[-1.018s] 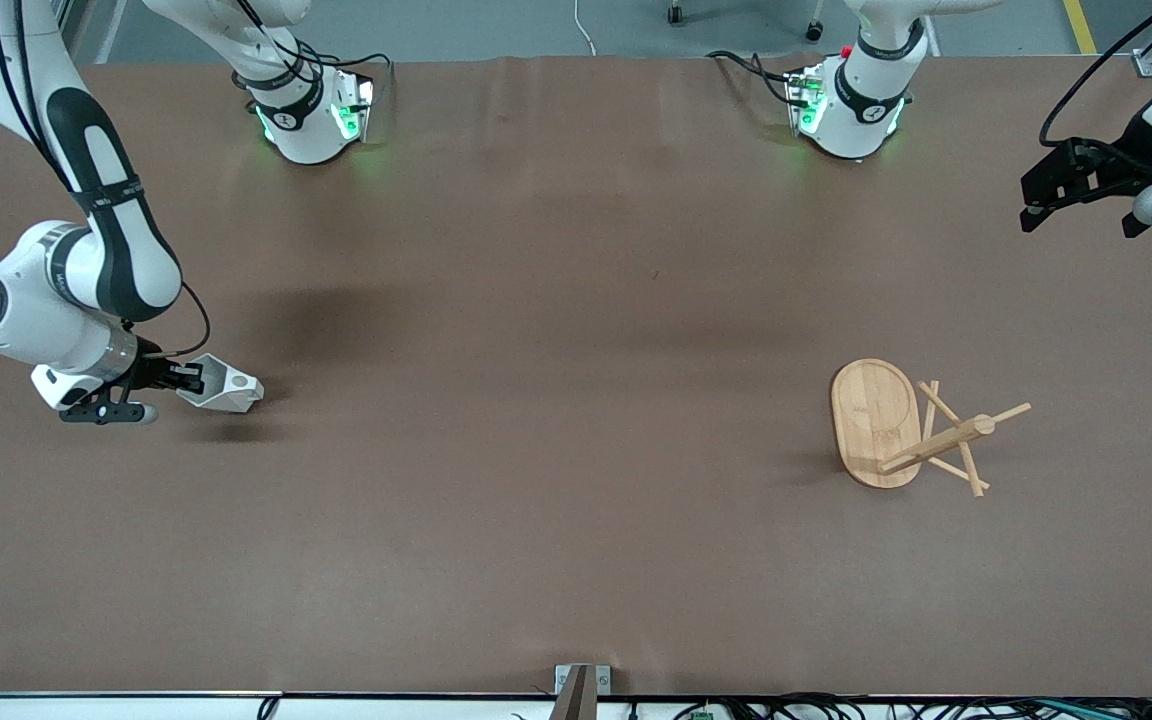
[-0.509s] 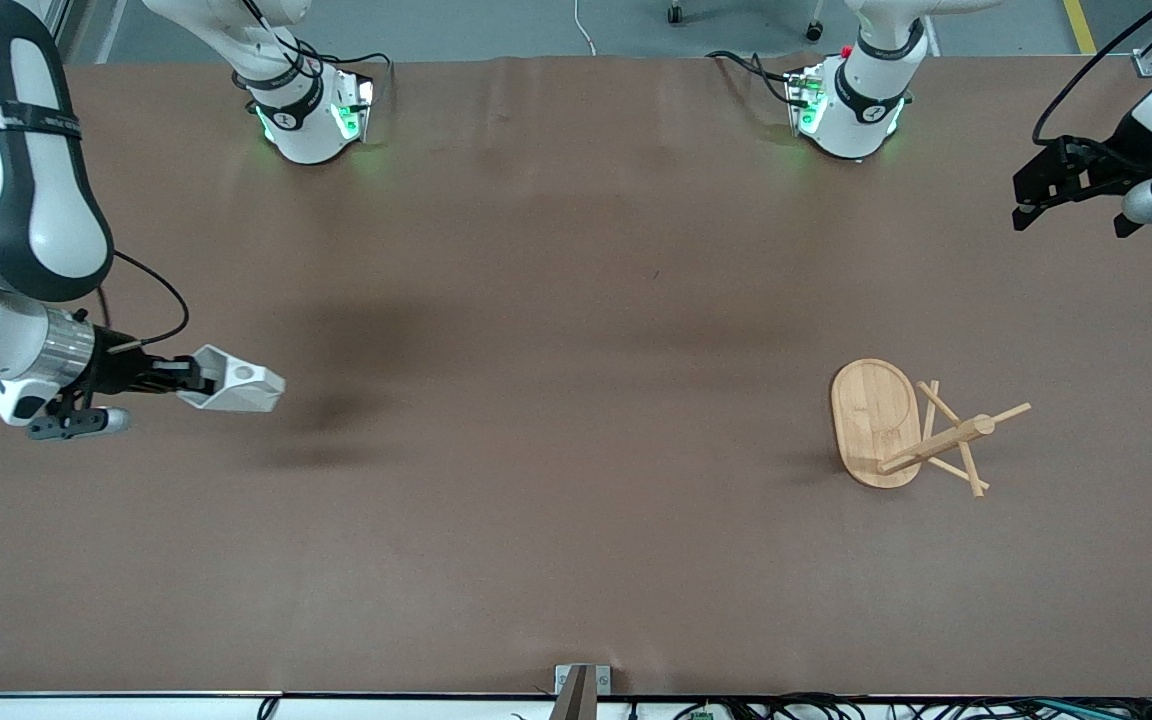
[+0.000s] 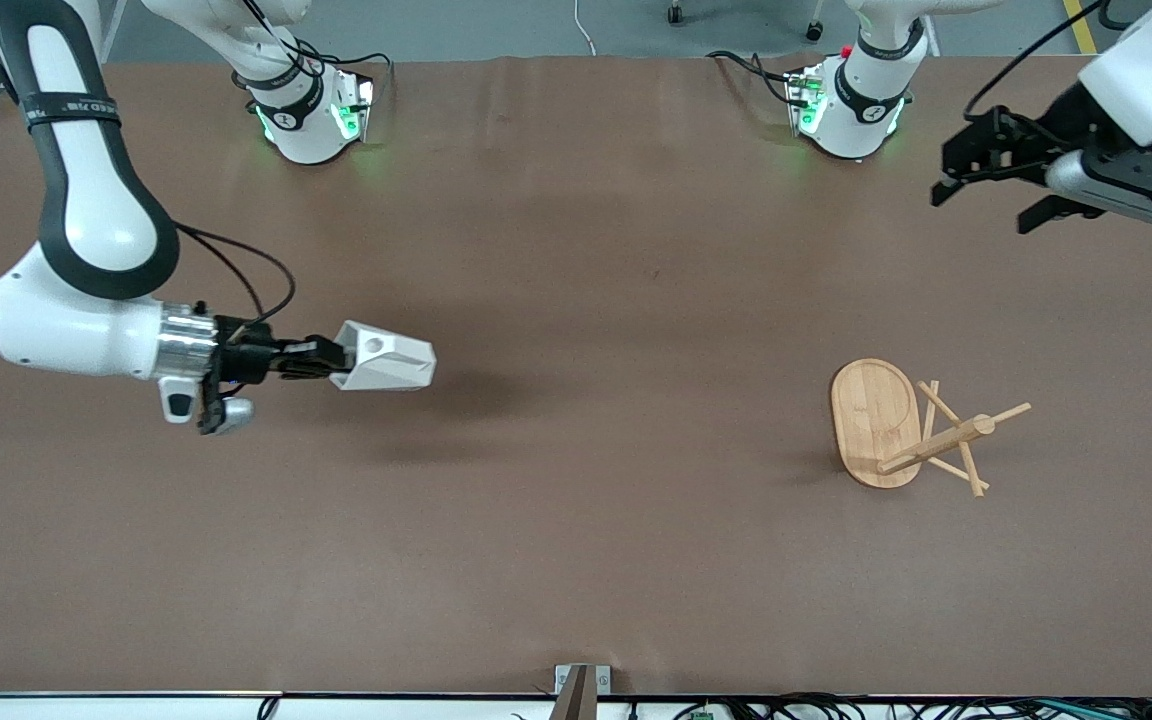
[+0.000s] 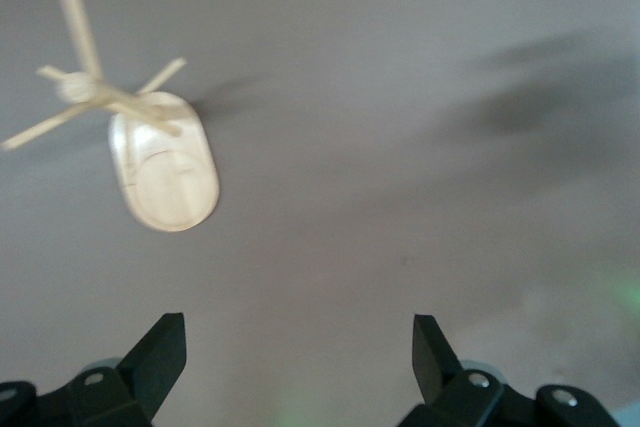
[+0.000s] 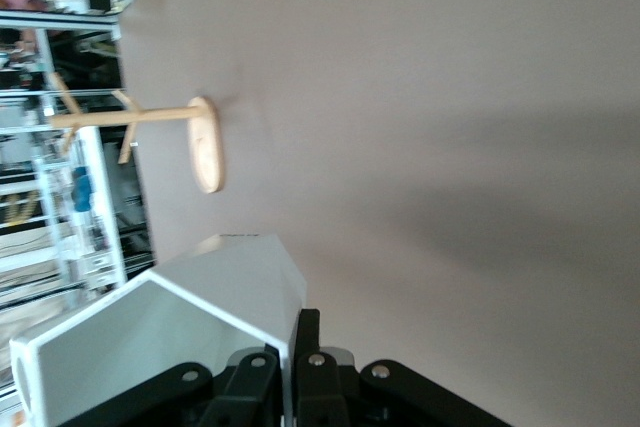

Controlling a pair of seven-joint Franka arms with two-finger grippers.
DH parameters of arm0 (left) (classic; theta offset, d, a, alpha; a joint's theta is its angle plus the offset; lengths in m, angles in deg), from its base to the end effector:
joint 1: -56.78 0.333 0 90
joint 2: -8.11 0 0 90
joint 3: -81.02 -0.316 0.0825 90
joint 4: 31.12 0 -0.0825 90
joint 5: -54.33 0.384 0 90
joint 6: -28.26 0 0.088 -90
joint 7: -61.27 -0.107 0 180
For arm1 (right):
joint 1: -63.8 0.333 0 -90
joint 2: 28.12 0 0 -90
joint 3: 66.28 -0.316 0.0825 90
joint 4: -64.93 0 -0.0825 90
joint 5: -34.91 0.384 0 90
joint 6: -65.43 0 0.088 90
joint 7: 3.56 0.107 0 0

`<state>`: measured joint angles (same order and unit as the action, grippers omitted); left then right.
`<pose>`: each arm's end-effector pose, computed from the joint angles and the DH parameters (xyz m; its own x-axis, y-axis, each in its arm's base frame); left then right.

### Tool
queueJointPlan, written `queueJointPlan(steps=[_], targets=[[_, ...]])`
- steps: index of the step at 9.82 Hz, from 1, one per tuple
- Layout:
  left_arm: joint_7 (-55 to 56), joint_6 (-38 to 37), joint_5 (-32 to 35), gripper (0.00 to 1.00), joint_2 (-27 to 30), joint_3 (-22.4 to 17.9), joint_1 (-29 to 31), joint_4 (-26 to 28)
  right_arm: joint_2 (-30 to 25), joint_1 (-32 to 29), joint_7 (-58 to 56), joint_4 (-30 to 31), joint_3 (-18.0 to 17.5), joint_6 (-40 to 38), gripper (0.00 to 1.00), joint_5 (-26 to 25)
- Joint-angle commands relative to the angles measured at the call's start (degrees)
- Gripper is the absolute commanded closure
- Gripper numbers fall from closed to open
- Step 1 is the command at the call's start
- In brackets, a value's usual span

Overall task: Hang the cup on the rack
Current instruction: 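Lift the cup with the right gripper while the left gripper approaches it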

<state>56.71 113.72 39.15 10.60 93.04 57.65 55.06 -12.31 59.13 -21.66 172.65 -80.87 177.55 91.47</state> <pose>0.5161 -0.1351 0.6754 0.9562 -0.2880 0.0524 -0.2918 -0.9237 0.2482 0.5956 0.1510 0.3825 0.9935 0.0422 -0.1060 -0.0615 -0.5851 -0.8086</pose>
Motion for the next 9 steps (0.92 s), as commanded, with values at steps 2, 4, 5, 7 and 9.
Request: queueJointPlan(steps=[2, 4, 5, 7, 9], targets=[[-8.23, 1.81, -1.25, 0.00, -5.10, 3.00, -9.10, -0.75, -0.52, -0.60, -2.02, 1.00, -6.22, 0.12, 0.99, 11.86], [-10.90, 6.00, -0.21, 0.00, -7.48, 4.41, -16.83, -1.20, -0.34, -0.34, -1.85, 1.00, -9.56, -0.67, 0.99, 13.82], [-12.13, 10.30, 2.50, 0.00, -8.28, 4.68, -20.95, -1.20, -0.26, -0.33, -2.11, 1.26, -10.71, -0.85, 0.99, 17.66], [-19.05, 17.35, 3.23, 0.00, -10.48, 5.03, -24.59, -1.54, -0.17, 0.45, -2.11, 1.71, -12.38, -0.94, 0.99, 22.69], [-26.24, 22.01, 2.97, 0.00, -15.12, 5.38, -25.21, -4.78, -0.25, 0.72, -2.29, 3.02, -13.44, -0.85, 0.99, 25.16]])
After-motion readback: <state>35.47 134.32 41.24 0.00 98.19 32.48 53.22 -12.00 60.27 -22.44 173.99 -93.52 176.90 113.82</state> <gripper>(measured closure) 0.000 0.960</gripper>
